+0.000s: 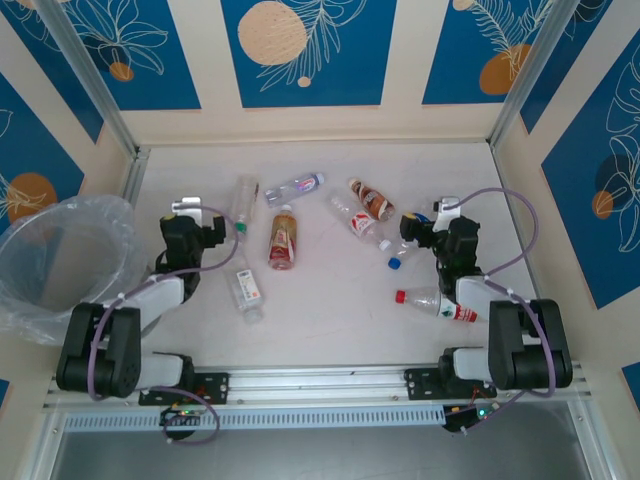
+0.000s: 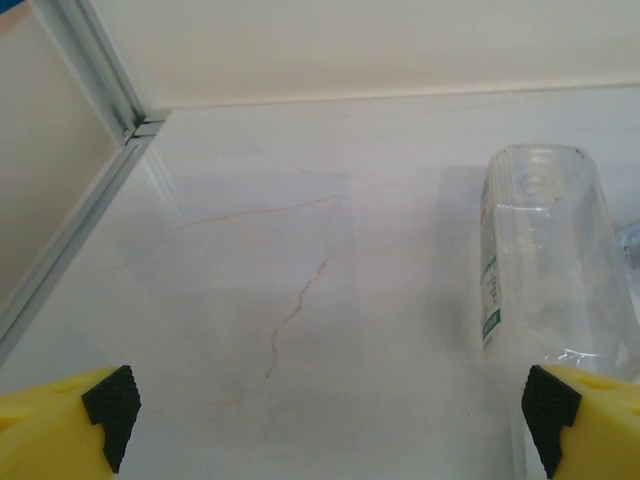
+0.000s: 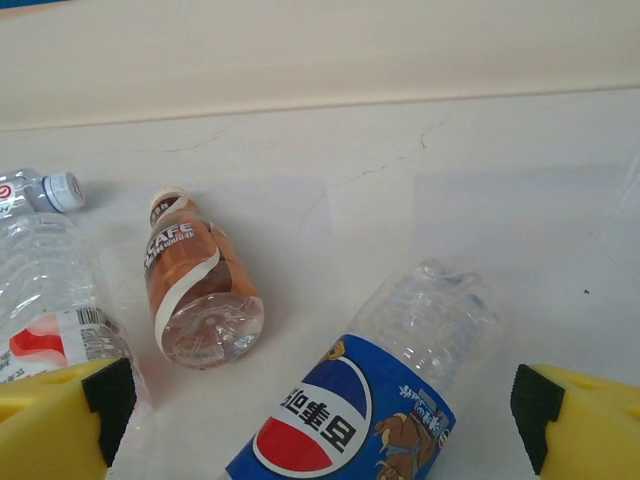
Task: Put the plastic bottles in the bin
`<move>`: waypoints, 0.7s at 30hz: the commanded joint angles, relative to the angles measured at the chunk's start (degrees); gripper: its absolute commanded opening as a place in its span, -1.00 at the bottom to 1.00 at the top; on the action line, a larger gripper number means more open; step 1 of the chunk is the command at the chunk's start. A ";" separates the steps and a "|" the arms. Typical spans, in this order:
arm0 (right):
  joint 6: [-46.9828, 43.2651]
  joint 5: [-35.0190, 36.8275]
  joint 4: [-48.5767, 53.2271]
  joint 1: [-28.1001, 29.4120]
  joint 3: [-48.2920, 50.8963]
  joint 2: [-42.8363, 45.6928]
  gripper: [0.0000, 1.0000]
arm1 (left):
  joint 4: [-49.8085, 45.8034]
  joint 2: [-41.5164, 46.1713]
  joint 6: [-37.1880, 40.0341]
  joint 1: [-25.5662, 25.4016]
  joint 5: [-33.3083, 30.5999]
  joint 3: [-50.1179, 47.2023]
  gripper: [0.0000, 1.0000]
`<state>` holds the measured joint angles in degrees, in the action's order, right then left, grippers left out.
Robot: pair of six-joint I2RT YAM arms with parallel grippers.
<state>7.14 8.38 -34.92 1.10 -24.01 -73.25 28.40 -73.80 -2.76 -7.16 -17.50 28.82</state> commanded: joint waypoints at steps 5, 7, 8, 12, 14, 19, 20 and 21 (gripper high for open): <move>10.69 2.95 21.75 0.52 -6.72 7.78 0.98 | -33.19 4.84 -21.65 -4.85 -9.77 13.61 0.99; 12.12 3.40 24.08 0.48 -6.63 9.31 0.99 | -38.18 5.70 -25.42 -8.14 -11.85 15.41 0.99; 13.06 3.97 25.34 0.48 -6.50 10.24 0.98 | -41.32 6.17 -27.60 -10.02 -12.70 16.43 0.99; 18.35 4.62 33.93 0.13 -8.09 14.38 0.99 | -58.82 6.87 -40.97 -14.83 -14.02 21.19 0.99; 18.91 1.77 38.23 0.04 -9.31 16.40 0.99 | -63.88 7.32 -44.83 -16.41 -11.06 21.97 0.99; 19.32 -2.01 43.92 0.27 -10.67 18.67 0.98 | -68.48 10.61 -47.68 -18.94 -4.81 20.80 0.99; 19.32 -2.22 45.19 0.46 -10.98 18.85 0.99 | -68.97 11.06 -47.73 -19.03 -3.12 20.46 0.99; 19.38 -2.15 46.28 0.60 -11.22 19.00 0.99 | -69.17 11.38 -47.62 -19.11 -1.10 20.11 0.99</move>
<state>24.99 8.58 4.97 1.19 -33.43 -55.24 -34.68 -64.34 -46.70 -25.54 -23.90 49.41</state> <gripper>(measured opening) 0.993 0.994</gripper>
